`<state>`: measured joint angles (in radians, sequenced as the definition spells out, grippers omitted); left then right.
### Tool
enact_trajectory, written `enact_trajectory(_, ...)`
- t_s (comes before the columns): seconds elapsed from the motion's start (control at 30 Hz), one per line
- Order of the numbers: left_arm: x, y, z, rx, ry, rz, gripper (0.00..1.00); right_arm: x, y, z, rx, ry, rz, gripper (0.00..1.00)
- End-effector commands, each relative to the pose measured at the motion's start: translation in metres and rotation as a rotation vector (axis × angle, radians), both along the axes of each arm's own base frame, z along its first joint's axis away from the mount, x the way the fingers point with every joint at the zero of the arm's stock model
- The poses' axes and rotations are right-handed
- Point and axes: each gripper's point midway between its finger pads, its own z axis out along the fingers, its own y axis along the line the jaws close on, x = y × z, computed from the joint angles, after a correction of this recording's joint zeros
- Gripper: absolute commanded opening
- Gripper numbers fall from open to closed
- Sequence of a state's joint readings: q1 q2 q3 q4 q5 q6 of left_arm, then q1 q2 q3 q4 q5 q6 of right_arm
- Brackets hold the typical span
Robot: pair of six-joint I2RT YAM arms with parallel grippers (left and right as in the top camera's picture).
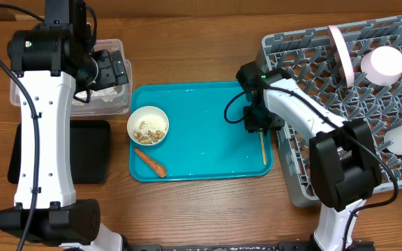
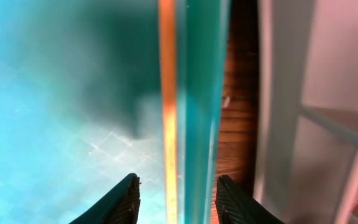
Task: Sort waste into correct bins and load items into the dishwasher
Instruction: 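Reach the right gripper to the second chopstick and grasp it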
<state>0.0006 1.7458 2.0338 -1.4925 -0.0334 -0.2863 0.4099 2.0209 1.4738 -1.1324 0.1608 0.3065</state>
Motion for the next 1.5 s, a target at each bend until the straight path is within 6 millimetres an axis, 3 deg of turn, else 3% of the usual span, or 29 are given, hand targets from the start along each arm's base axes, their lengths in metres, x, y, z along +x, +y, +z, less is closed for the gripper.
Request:
enact_trajectory(0.0, 0.002, -0.002, 0.003, -0.01, -0.013, 0.003, 0.95, 0.005, 0.017, 0.005, 0.027, -0.027, 0.028, 0.42)
enact_trajectory(0.7, 0.001, -0.002, 0.003, -0.01, -0.011, 0.003, 0.95, 0.012, 0.021, 0.002, 0.025, -0.065, 0.027, 0.43)
enact_trajectory(1.03, 0.001, -0.002, 0.003, -0.01, -0.01, 0.002, 0.95, 0.008, 0.012, -0.028, -0.047, -0.008, 0.007, 0.42)
enact_trajectory(1.3, 0.001, -0.002, 0.003, -0.01, -0.011, 0.002, 0.95, 0.01, 0.01, -0.028, -0.057, -0.022, -0.013, 0.42)
enact_trajectory(1.47, 0.001, -0.002, 0.003, -0.01, -0.01, 0.002, 0.95, 0.002, 0.021, -0.032, 0.01, 0.022, -0.017, 0.42)
